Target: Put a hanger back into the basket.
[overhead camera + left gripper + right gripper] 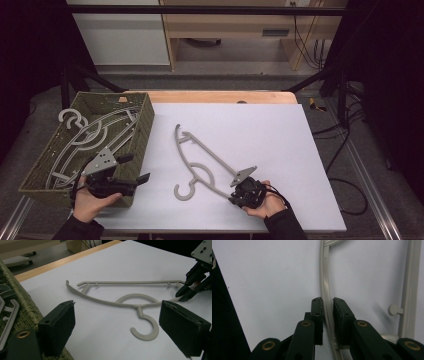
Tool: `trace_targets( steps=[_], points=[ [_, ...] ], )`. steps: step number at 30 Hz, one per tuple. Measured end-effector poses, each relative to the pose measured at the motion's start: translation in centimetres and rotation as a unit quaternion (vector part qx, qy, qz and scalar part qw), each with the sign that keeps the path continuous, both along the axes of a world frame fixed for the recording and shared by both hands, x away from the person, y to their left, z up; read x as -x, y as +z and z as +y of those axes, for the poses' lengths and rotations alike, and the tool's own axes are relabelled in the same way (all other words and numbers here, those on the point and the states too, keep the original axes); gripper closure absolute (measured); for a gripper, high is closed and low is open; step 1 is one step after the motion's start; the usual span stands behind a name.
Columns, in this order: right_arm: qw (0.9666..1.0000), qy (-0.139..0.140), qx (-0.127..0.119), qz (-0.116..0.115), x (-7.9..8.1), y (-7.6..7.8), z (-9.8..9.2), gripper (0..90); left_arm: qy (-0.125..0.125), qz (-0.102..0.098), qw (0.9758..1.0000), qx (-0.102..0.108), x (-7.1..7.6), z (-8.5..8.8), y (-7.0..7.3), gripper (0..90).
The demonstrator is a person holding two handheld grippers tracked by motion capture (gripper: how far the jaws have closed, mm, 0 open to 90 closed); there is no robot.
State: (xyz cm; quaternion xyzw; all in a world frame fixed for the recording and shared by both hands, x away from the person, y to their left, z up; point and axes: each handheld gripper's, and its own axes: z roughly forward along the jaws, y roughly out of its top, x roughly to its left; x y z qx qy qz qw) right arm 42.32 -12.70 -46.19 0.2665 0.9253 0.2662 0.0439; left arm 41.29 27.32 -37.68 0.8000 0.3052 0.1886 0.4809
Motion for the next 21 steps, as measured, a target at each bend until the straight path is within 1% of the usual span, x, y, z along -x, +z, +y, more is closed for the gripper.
trace_targets(
  steps=[3, 4, 5, 6, 7, 9, 10, 11, 13, 14, 16, 17, 18, 19, 21],
  points=[
    [0.9998, 0.015, 0.005, -0.014, 0.1, 0.0, 0.2, 82.2, -0.003, 0.000, 1.0000, -0.003, 0.0, -0.1, 0.0, 13.1],
    [0.9998, 0.017, 0.004, -0.013, 0.1, 0.0, 0.2, 82.4, -0.004, 0.000, 1.0000, -0.003, 0.0, -0.1, 0.0, 13.1],
    [1.0000, 0.006, 0.001, -0.006, 0.0, 0.0, 0.1, 82.7, -0.003, -0.001, 1.0000, -0.002, 0.0, -0.1, 0.0, 13.1],
    [1.0000, 0.006, -0.006, -0.001, 0.0, 0.0, 0.0, 82.8, -0.003, -0.001, 1.0000, 0.000, 0.1, 0.0, 0.0, 13.1],
    [0.9999, 0.015, -0.008, -0.004, -0.1, 0.0, -0.2, 82.8, -0.002, -0.002, 1.0000, 0.000, 0.1, 0.1, 0.1, 13.1],
    [0.9998, 0.011, -0.017, -0.005, -0.2, 0.2, -0.2, 82.9, -0.002, -0.003, 1.0000, 0.002, 0.0, 0.2, 0.1, 13.2],
    [0.9996, 0.007, -0.028, -0.004, -0.3, 0.4, -0.3, 83.0, -0.001, -0.003, 1.0000, 0.002, 0.1, 0.2, 0.1, 13.1],
    [0.9991, 0.009, -0.043, -0.001, -0.4, 0.5, -0.5, 83.0, -0.001, -0.004, 1.0000, 0.002, 0.1, 0.2, 0.2, 13.2],
    [0.9973, 0.008, -0.073, 0.001, -0.4, 1.3, -1.0, 83.1, -0.002, -0.005, 1.0000, 0.002, 0.1, 0.2, 0.2, 13.2],
    [0.9964, 0.008, -0.084, -0.002, -0.4, 1.7, -1.2, 83.1, -0.002, -0.005, 1.0000, 0.001, 0.1, 0.1, 0.2, 13.2],
    [0.9936, 0.005, -0.113, -0.007, -0.3, 2.5, -1.7, 83.2, -0.003, -0.005, 1.0000, 0.001, 0.2, 0.1, 0.3, 13.1],
    [0.9921, 0.008, -0.125, -0.012, -0.3, 2.8, -1.8, 83.2, -0.003, -0.006, 1.0000, 0.001, 0.2, 0.1, 0.3, 13.2],
    [0.9902, 0.012, -0.138, -0.012, -0.3, 3.3, -2.0, 83.2, -0.003, -0.006, 1.0000, 0.001, 0.2, 0.1, 0.3, 13.1],
    [0.9893, 0.012, -0.145, -0.012, -0.3, 3.7, -2.1, 83.1, -0.003, -0.007, 1.0000, 0.001, 0.2, 0.1, 0.3, 13.1],
    [0.9877, 0.027, -0.153, -0.018, -0.2, 4.5, -2.5, 83.1, -0.005, -0.010, 0.9999, 0.002, 0.3, 0.1, 0.5, 13.1]
  ],
)
